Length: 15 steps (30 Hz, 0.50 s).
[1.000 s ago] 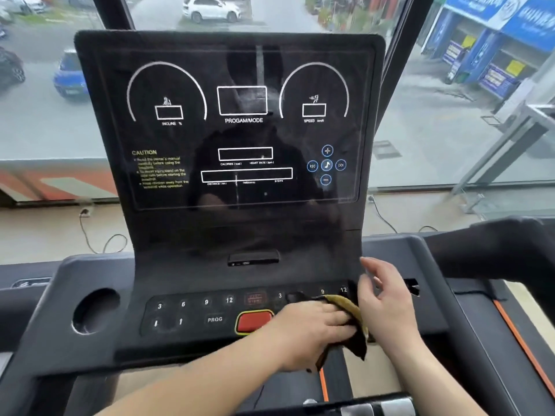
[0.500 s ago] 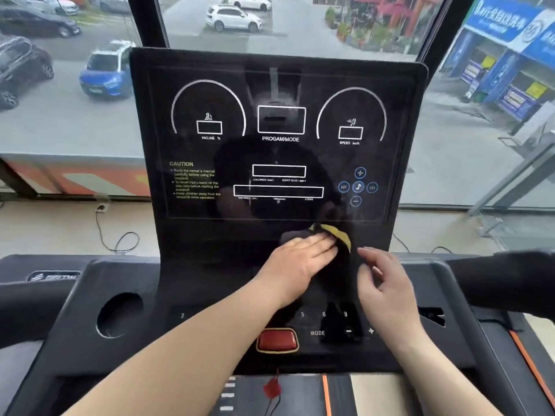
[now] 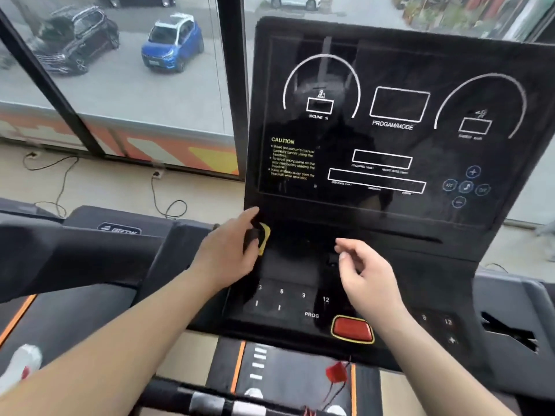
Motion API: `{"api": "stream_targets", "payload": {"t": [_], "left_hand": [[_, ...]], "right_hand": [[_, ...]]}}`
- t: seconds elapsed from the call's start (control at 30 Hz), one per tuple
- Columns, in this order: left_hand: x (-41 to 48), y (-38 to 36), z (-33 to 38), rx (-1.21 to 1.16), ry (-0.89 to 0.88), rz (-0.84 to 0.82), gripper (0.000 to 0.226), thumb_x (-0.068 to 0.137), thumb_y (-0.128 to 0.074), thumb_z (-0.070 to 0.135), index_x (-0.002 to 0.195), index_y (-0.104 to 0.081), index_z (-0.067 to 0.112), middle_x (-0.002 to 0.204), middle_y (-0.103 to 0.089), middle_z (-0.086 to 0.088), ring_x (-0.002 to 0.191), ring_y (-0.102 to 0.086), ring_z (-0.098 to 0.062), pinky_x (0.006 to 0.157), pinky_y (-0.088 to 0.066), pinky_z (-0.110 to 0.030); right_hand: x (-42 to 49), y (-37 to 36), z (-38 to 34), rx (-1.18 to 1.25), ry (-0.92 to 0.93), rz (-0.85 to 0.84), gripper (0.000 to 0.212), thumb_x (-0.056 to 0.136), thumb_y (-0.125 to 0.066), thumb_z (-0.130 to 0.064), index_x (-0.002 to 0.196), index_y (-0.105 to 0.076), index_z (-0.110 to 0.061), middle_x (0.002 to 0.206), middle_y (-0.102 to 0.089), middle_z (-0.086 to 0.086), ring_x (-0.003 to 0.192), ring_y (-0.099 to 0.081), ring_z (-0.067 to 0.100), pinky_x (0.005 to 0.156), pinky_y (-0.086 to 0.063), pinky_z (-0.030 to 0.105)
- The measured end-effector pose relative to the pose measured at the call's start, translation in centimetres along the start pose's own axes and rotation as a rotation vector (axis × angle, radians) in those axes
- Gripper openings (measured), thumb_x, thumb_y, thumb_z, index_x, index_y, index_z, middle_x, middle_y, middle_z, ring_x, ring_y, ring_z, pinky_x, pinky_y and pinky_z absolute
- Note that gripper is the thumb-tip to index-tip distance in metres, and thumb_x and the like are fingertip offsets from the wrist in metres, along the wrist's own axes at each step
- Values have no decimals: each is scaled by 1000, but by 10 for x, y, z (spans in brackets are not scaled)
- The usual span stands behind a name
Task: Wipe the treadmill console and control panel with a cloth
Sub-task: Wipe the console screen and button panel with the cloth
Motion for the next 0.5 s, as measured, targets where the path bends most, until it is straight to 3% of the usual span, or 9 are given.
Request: {"api": "stream_targets", "payload": {"t": [0.1,0.17,0.3,0.37,0.5], "left_hand": [[-40,-32,12,126,-222,-140,48,101,-50,44,145,-53,25,141,-56,7,130,-49,-20,108,-46,-43],[-45,-44,8,222,-350,-213,48,105,-41,47,149,-50,30,152,-49,9,143,-39,-19,120,-33,-44],[-40,-57,3,260,-195,-189,57,107,-25,47,162,-23,31,170,-21,9,158,-8,-15,129,-4,-45],[-65,-77,27,262,-168,-191,61,106,-26,49,162,-23,25,170,-22,4,158,-10,-18,128,-3,-44],[-71,-80,55,224,-487,-375,57,107,-30,45,162,-26,28,169,-19,7,158,-10,-12,128,0,-34]], "right_hand": [[-14,-8,9,6,-54,2,31,99,-59,-5,114,-71,-29,108,-75,-13,98,-70,1,89,-53,17],[-22,-11,12,2,-73,18,30,99,-58,-4,114,-71,-26,108,-74,-13,98,-69,-3,87,-51,12],[-33,-9,18,38,-110,56,29,100,-57,-3,113,-72,-24,108,-74,-13,100,-69,-5,84,-49,7],[-37,-7,20,44,-117,83,28,100,-57,-3,112,-73,-22,106,-75,-13,100,-70,-3,85,-51,10],[-44,0,23,30,-116,144,27,100,-58,-3,111,-75,-21,103,-77,-9,100,-71,-1,88,-52,12]]}}
Point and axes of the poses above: each hand's wrist, its own x-axis towards the middle knuckle, its own y-axis out of the back of the hand, z = x × y, the point moved 5 cm from there along x, towards the middle knuckle
